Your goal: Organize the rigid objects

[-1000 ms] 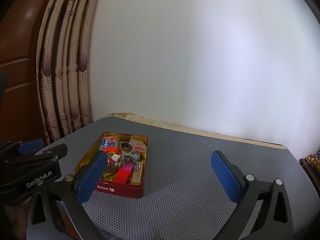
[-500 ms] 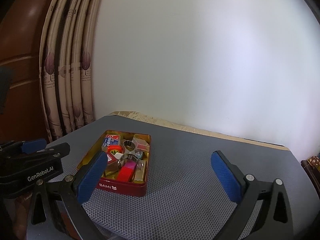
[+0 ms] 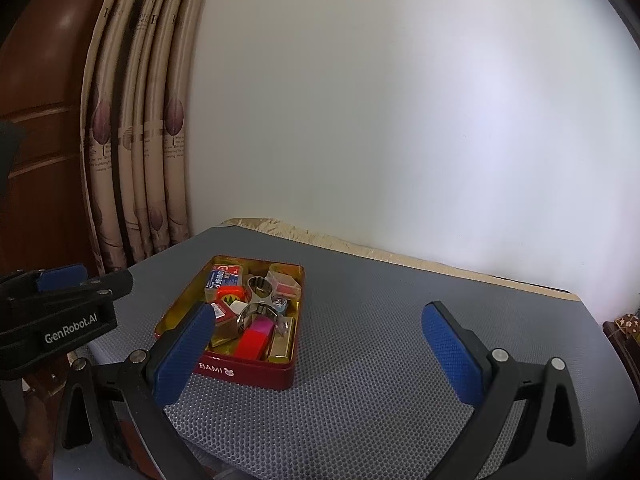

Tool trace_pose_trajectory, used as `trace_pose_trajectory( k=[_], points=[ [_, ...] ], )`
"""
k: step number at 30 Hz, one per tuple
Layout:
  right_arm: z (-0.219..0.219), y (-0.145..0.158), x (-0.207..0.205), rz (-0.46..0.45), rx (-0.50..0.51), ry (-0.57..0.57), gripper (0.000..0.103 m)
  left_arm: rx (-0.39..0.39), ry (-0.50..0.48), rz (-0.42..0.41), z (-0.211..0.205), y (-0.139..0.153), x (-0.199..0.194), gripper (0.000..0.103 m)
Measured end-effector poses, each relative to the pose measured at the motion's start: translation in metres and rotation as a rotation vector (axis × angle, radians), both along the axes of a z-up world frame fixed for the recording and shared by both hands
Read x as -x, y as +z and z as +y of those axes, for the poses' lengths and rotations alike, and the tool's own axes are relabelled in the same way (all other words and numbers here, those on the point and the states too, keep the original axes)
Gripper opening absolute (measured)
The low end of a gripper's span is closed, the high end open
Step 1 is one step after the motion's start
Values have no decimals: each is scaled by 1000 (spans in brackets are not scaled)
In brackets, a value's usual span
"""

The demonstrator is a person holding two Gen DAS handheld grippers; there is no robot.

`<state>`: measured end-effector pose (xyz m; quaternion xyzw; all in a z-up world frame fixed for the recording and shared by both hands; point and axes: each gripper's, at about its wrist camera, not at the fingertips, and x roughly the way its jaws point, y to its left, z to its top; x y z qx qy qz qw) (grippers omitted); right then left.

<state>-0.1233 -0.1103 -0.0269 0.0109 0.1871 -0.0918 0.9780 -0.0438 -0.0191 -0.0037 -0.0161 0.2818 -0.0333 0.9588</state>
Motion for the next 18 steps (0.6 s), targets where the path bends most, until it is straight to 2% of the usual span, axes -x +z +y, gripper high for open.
trace_pose_trajectory(
  k=[7,8,10,14,18],
  points=[
    [1,2,1,-10,4,6,103,12,0,-72,-2,4,10,57],
    [2,2,1,-11,7,7,103,11,-4,-75,-2,4,10,69],
    [3,3,2,-14,4,8,103,14,-14,-77,-3,5,10,79],
    [4,4,2,-14,5,10,103,-31,-10,-104,-8,9,15,79],
    [3,4,1,-13,6,10,103,-41,-15,-68,-10,6,11,79]
  ],
)
